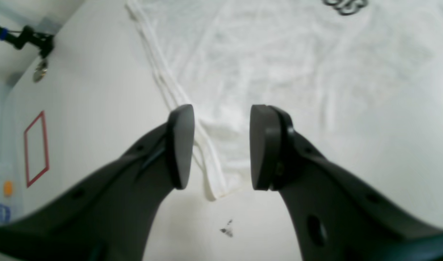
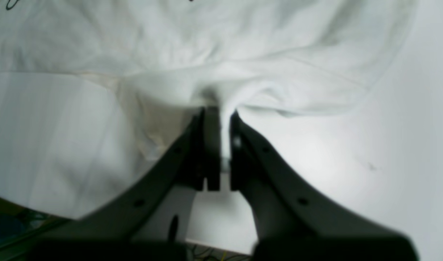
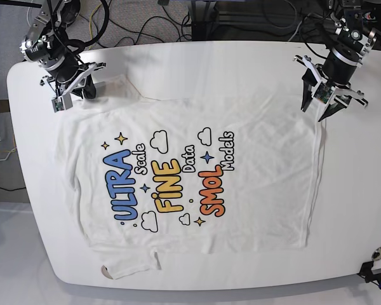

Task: Fold the T-shirt properly
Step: 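Close both grippers on the shoulder fabric near the collar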

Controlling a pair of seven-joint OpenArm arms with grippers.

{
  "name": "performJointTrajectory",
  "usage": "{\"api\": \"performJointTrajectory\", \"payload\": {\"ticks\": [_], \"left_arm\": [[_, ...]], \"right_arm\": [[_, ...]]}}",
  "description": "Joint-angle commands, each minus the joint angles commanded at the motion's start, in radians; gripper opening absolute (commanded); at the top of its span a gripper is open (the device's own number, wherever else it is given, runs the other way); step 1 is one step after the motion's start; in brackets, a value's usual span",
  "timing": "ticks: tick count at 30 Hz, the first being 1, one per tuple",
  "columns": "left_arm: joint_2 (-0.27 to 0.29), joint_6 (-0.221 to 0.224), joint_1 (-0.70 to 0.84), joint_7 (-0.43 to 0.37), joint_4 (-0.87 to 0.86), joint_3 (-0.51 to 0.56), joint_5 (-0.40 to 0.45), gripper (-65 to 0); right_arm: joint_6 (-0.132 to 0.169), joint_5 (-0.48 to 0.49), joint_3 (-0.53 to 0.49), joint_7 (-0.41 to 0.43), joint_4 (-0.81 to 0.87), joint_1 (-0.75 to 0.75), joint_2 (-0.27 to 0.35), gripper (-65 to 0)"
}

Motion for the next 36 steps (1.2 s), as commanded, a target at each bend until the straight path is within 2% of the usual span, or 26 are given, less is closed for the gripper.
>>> {"api": "performJointTrajectory", "payload": {"ticks": [2,3,6,13,16,19,23,27,29,36], "left_arm": [[0.017,-0.002,0.0,0.029,-0.003,-0.04,-0.008,-41.3],[0.048,-0.006,0.0,0.032,-0.003,-0.08,-0.031,-41.2],[0.077,-0.014,0.0,0.041,-0.006,-0.178,-0.14,-40.9],[0.084,-0.058,-0.101,0.328,-0.014,-0.33,-0.42,-40.9],[0.084,-0.091,-0.152,0.434,-0.037,-0.376,-0.494,-41.1],[0.081,-0.13,-0.193,0.496,-0.107,-0.411,-0.555,-41.1],[0.077,-0.14,-0.224,0.506,-0.239,-0.422,-0.578,-40.0],[0.077,-0.14,-0.241,0.506,-0.311,-0.419,-0.578,-26.1],[0.077,-0.14,-0.252,0.506,-0.334,-0.4,-0.577,-22.8],[0.078,-0.14,-0.255,0.505,-0.371,-0.318,-0.575,-22.8]], "right_arm": [[0.0,0.0,0.0,0.0,0.0,-0.002,0.0,-65.0],[0.0,0.0,0.0,0.0,-0.002,-0.002,0.0,-65.0],[0.0,0.0,0.0,0.0,-0.002,-0.002,0.0,-65.0],[0.0,-0.002,0.0,0.0,-0.003,-0.002,0.0,-65.0],[0.0,-0.037,0.0,0.0,-0.003,0.003,-0.002,-65.0],[0.0,-0.066,0.0,0.0,-0.003,0.005,-0.003,-65.0],[0.0,-0.069,0.0,0.0,-0.003,0.005,-0.002,-65.0],[0.0,-0.069,0.0,0.0,-0.005,0.005,-0.002,-65.0],[0.0,-0.069,0.0,0.0,-0.011,0.005,-0.002,-65.0],[0.0,-0.071,-0.002,0.0,-0.038,0.009,-0.002,-65.0]]}}
